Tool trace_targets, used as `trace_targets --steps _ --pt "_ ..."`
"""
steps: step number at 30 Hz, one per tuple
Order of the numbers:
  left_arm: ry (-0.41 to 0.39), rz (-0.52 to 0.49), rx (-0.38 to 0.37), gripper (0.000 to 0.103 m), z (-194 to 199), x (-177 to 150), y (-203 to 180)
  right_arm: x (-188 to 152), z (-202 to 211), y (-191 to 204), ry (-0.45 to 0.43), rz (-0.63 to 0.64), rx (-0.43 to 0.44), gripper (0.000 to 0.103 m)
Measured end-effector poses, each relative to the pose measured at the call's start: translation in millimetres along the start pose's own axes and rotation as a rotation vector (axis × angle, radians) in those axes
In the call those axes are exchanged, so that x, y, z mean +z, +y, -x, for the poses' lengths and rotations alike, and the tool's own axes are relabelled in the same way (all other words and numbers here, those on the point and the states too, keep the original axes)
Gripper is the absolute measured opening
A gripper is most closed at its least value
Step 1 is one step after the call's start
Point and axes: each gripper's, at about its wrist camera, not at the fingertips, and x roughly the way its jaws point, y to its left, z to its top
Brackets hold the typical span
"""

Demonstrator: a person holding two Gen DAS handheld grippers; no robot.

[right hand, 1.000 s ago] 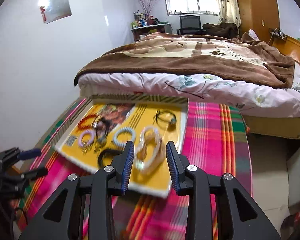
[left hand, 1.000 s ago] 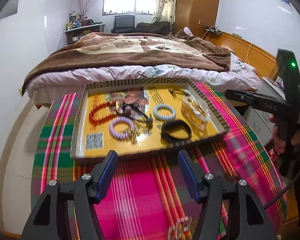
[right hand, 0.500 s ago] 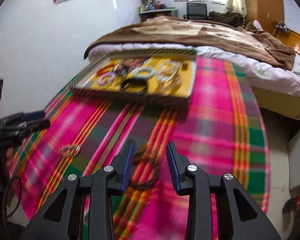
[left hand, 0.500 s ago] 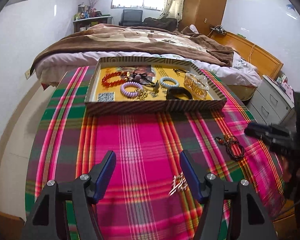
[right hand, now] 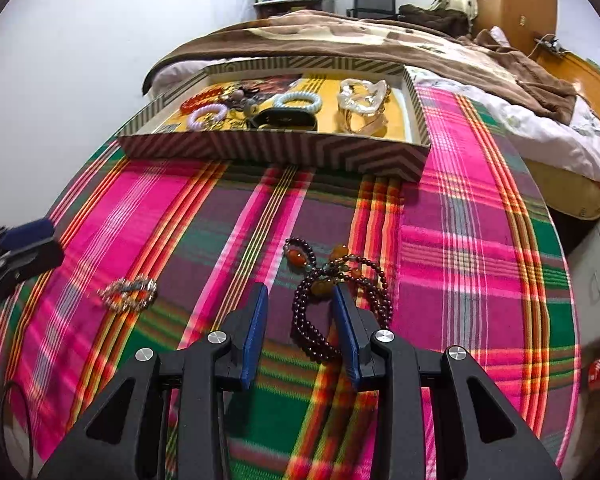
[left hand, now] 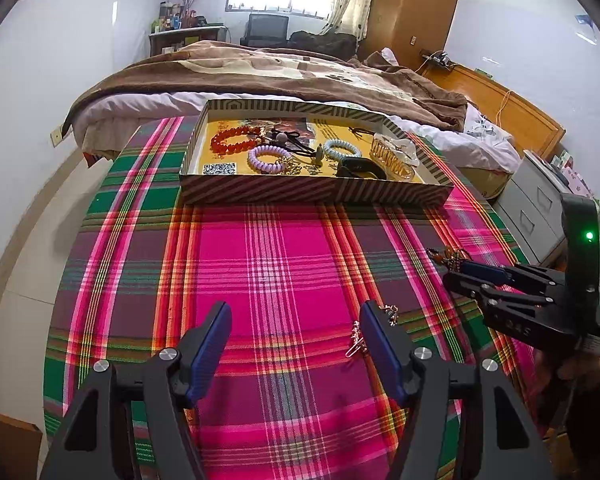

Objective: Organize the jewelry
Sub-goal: 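Move both tools back to the cloth and grasp the brown bead bracelet with the right tool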

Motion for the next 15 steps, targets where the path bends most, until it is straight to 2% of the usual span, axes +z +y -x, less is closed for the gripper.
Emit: trace_targets --steps 4,6,12,13,15 --pt "0.0 0.002 0.0 0.066 -0.3 -0.1 1.0 2.0 -2.3 -2.5 -0.023 -0.05 -0.05 0.035" --pt "0.001 0.009 0.002 0.067 -2.5 0.5 2.0 3.9 -2.8 -7.0 -0.025 -0.087 -0.042 0.035" --pt "0.013 0.011 -0.012 0.069 -9.4 -0.1 -0.2 13.8 -9.4 -3.3 -0.027 -0.099 -0.086 0.034" --pt "0.017 0.01 -0.015 0.069 -11.1 -0.2 -1.5 14.4 -9.9 -2.5 -0.028 -0.098 -0.095 0.033" --pt "0.023 0.008 -0.016 0.069 -12.0 -0.1 -1.4 14.2 -9.5 -4.3 -0.03 -0.106 -0.103 0.021"
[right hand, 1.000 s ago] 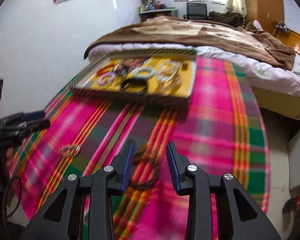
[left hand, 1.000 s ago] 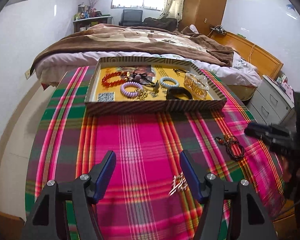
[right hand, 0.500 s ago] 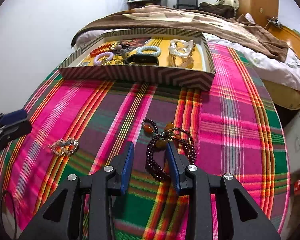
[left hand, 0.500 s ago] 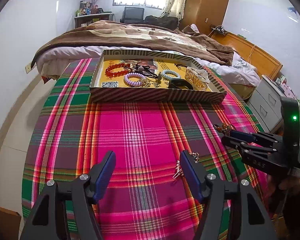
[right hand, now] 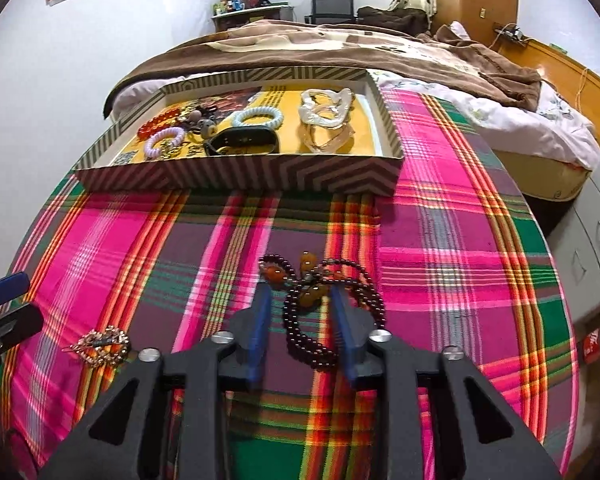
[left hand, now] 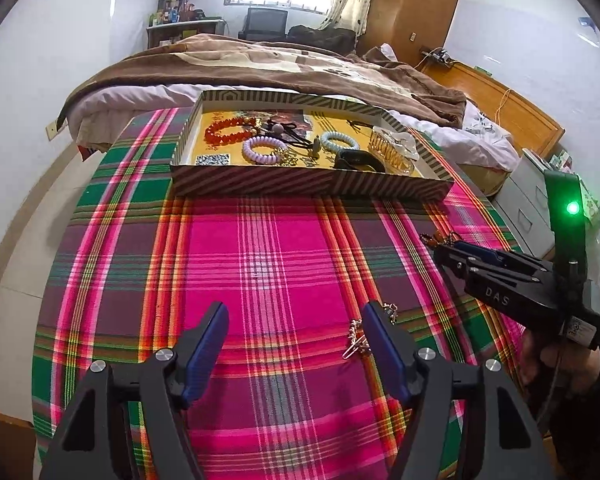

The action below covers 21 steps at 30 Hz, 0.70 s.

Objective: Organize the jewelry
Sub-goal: 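Move both tools back to the cloth and grasp the brown bead bracelet with the right tool, then grasp the jeweled hair clip with the left tool while the right tool holds the bracelet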

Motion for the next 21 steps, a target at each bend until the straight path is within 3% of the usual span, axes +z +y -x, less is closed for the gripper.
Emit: trace_targets --steps 1,3,7,21 --pt "0.0 -0.002 0.0 0.069 0.0 0.1 -0.1 -0.4 0.6 -2.8 -0.001 -0.012 0.011 0.02" --pt "0.001 -0.003 0.001 0.069 0.1 0.8 0.7 -0.3 1.4 -11.0 0.001 -0.037 0.026 0.006" --pt "0.009 -0.007 0.0 0.069 -1.7 2.2 -0.2 -3.1 4.9 -18.7 0.0 -0.029 0.045 0.006" --pt "0.062 -0.174 -0.039 0.069 -19.3 -5.2 -45.6 -17.3 33.7 -44.3 -0.062 -0.072 0.132 0.003"
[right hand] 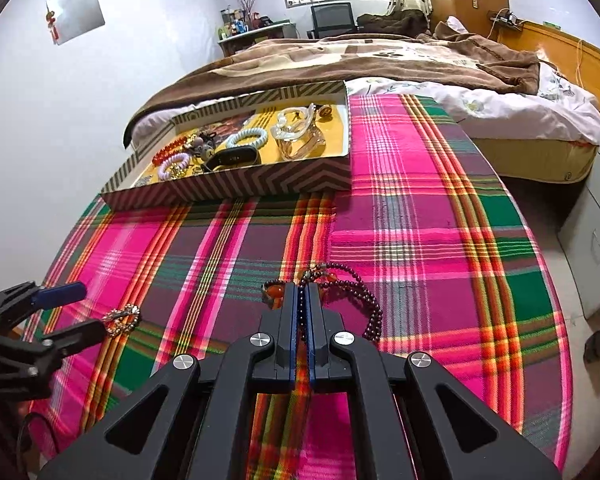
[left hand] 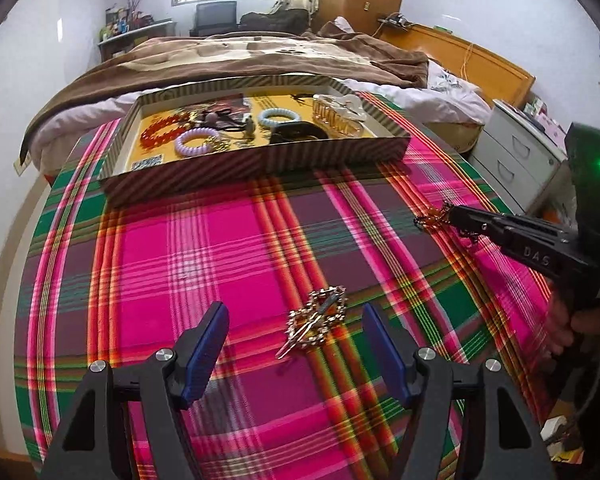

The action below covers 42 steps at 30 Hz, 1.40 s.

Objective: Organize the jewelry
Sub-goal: 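Grasp the jeweled hair clip with the left tool while the right tool holds the bracelet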

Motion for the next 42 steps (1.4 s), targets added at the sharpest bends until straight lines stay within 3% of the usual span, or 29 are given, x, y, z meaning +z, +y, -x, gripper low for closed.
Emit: trace_targets --steps 2,13,22,42 --pt "0.002 -0.022 0.008 0.067 -2.1 0.0 -5.1 -1.1 3.9 -0.9 -0.008 -0.004 0.013 0.003" --pt "0.05 -0.052 0.017 0.023 -18.1 -0.2 -16.8 -5.3 11.0 -2.7 -0.024 -0.012 0.037 0.003" --pt "0.047 -0.046 0.016 0.023 -18.2 0.4 -17.1 -5.6 11.2 -6.2 -0.027 -0.025 0.041 0.003" --pt "-0.053 -0.002 0.027 0.023 15.3 23.4 -6.7 12.5 30.6 3.5 -0.094 0.007 0.061 0.003"
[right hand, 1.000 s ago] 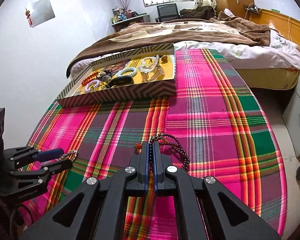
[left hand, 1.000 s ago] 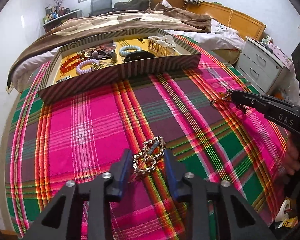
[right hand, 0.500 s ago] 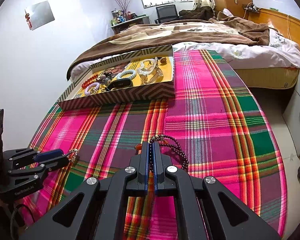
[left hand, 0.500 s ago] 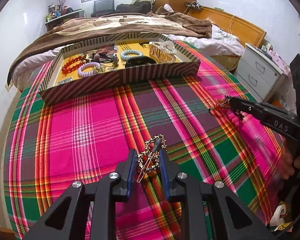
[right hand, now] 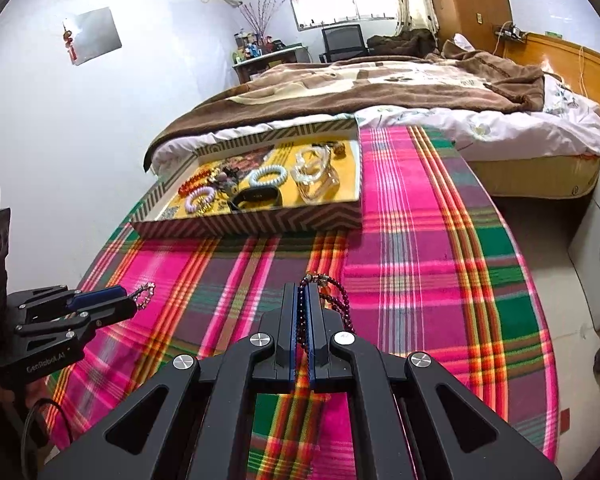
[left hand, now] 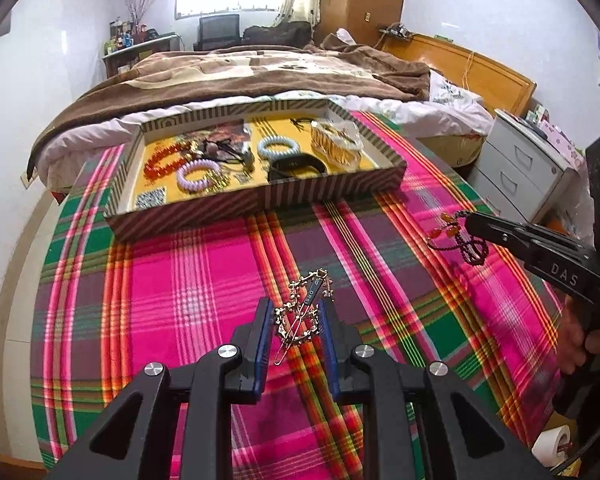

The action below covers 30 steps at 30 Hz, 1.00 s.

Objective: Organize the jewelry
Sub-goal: 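Grasp the jeweled hair clip with the left tool while the right tool holds the bracelet, then carry the bracelet and hair clip into the tray and open both tools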

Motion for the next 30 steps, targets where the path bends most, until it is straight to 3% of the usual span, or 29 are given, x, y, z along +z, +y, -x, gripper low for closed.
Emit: trace_targets --steps 17,30 --pt "-0.084 0.065 0.031 0.023 8.4 50.1 49.2 62.7 1.6 14.5 -0.084 0.064 0.017 0.003" --pt "-0.084 0.104 0.05 0.023 -22.8 88.8 89.0 141.6 -52.8 19.9 -0.077 0.086 0.04 0.003"
